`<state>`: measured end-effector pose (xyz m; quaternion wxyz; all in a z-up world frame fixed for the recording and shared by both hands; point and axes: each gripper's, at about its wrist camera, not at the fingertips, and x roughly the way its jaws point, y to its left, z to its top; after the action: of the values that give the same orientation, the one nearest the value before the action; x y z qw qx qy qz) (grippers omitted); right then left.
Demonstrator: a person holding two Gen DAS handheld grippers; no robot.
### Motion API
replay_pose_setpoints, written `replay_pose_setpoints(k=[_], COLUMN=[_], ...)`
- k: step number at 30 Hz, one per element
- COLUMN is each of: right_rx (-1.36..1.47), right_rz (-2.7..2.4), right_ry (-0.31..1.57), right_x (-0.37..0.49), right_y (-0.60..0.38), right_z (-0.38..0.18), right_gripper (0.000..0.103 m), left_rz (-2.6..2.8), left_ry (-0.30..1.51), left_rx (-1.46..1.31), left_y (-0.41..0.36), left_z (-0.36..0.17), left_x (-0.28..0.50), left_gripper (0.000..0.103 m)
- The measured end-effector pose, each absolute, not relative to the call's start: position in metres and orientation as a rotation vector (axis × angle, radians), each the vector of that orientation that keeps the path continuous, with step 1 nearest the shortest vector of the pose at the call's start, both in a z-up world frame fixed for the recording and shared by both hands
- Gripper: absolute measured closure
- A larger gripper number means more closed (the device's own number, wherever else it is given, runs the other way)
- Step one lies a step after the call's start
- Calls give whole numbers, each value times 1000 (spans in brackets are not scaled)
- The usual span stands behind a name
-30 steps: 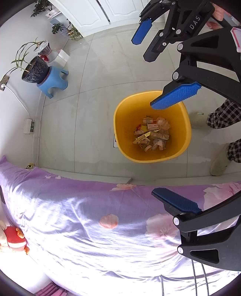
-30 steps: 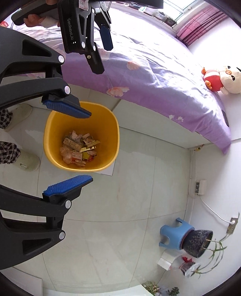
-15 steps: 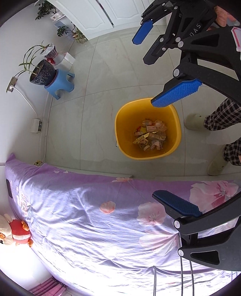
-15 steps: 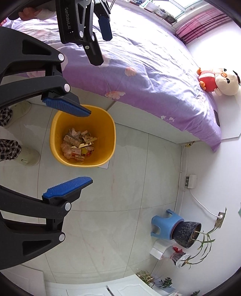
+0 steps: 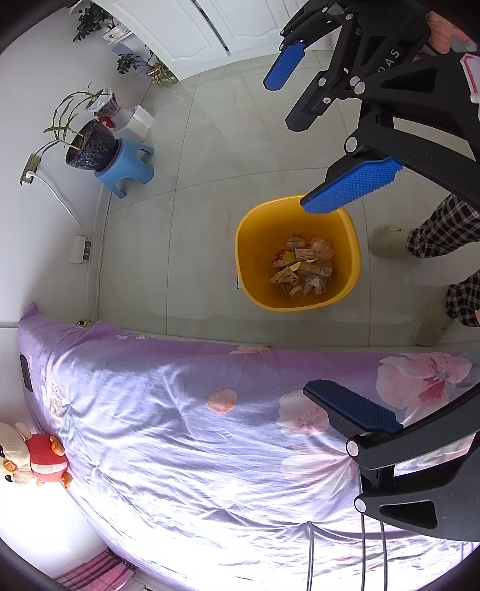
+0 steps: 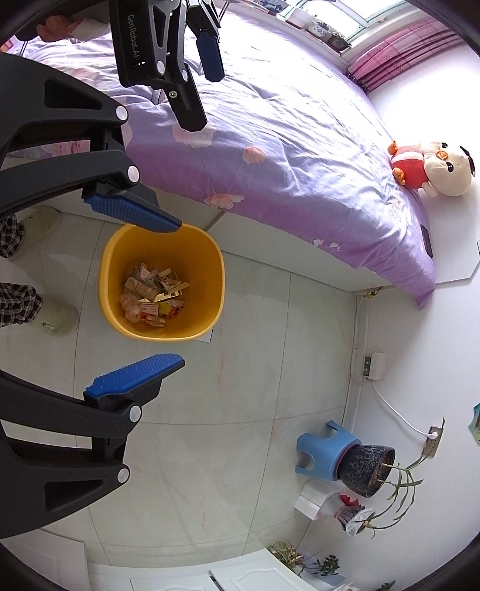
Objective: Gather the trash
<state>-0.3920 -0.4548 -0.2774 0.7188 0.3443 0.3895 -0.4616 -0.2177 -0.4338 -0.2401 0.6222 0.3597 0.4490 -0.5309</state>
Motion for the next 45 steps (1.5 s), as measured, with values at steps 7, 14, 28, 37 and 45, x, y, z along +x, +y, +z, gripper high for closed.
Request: replay_pose_setpoints(k=[7,14,28,37,45], right_rx=[764,775,788,787,789], right_rz=[-1019,-1017,-1013,-1013,-1013], right_ry=[861,859,862,858,858], right_x=[-391,-390,-389,-389,-389], right_y=[-454,-454,-456,-457,-458], right_z=[-278,-278,-281,-281,-280], right_gripper=[34,34,31,31,30], left_rz=[-1217,-1219,-1221,-1221,-1221], left_ry=[1033,1032,1031,1027,1028], left_rx=[832,836,848,851,850], left_y=[-433,-433,-434,-436,-437], left_z=[-241,-240,-241,-239,-239], left_x=[-217,-217,-218,-219,-219], left_gripper=[12,12,12,12,12])
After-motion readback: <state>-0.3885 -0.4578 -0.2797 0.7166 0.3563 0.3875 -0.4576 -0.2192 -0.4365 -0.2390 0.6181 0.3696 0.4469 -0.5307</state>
